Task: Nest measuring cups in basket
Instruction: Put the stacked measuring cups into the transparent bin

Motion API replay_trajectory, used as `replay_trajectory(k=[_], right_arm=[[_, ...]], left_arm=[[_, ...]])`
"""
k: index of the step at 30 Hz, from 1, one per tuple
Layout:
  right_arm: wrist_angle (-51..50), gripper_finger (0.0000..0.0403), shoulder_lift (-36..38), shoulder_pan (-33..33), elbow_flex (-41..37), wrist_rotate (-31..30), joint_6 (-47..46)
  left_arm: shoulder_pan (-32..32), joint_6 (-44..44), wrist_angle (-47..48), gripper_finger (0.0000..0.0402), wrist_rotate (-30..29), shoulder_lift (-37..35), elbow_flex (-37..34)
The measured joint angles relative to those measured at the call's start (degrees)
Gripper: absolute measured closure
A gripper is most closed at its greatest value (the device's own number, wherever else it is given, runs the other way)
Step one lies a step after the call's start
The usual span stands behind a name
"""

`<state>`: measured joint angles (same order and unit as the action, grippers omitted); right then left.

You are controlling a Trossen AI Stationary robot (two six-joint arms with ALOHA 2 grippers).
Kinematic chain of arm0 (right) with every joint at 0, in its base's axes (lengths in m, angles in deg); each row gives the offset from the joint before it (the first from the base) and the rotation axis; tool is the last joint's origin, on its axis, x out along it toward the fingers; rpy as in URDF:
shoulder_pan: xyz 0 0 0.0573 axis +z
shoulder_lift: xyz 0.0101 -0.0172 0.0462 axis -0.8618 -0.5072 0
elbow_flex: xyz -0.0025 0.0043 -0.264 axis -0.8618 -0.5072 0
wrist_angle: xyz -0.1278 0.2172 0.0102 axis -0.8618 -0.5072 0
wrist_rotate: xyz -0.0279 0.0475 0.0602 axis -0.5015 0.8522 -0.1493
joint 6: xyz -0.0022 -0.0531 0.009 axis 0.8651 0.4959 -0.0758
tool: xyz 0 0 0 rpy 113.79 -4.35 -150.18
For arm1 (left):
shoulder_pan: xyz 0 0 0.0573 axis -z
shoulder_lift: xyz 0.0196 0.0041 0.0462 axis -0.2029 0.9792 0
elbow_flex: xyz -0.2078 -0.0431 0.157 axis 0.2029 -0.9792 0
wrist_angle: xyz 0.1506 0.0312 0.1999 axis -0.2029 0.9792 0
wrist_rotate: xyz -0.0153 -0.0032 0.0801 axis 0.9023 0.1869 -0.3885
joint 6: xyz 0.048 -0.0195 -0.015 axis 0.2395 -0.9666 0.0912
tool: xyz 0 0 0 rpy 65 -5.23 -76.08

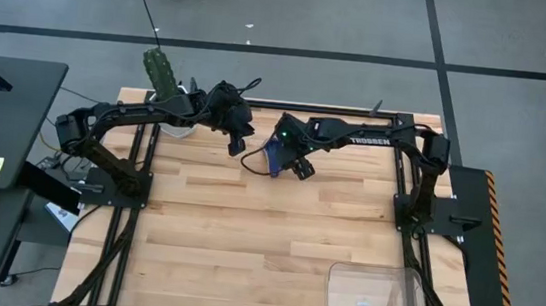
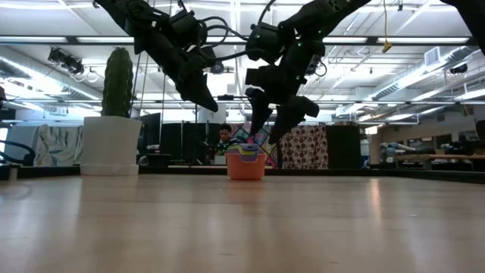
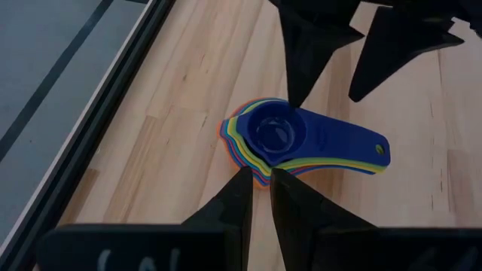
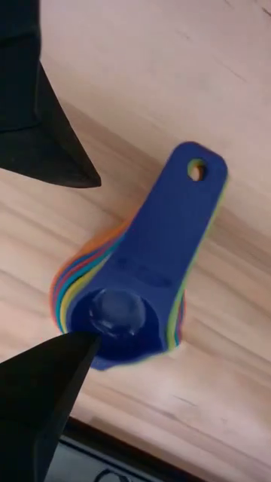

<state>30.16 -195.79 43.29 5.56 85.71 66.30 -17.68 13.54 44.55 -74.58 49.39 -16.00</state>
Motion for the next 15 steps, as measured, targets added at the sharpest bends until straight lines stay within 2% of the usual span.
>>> replay_trajectory(k=[15], right_arm=[[4.85,0.0076,0.00,-1.64,-1.92,4.78,4.69]], left_arm=[[0.00,0.00,0.00,0.0349,0.00,0.00,0.00]])
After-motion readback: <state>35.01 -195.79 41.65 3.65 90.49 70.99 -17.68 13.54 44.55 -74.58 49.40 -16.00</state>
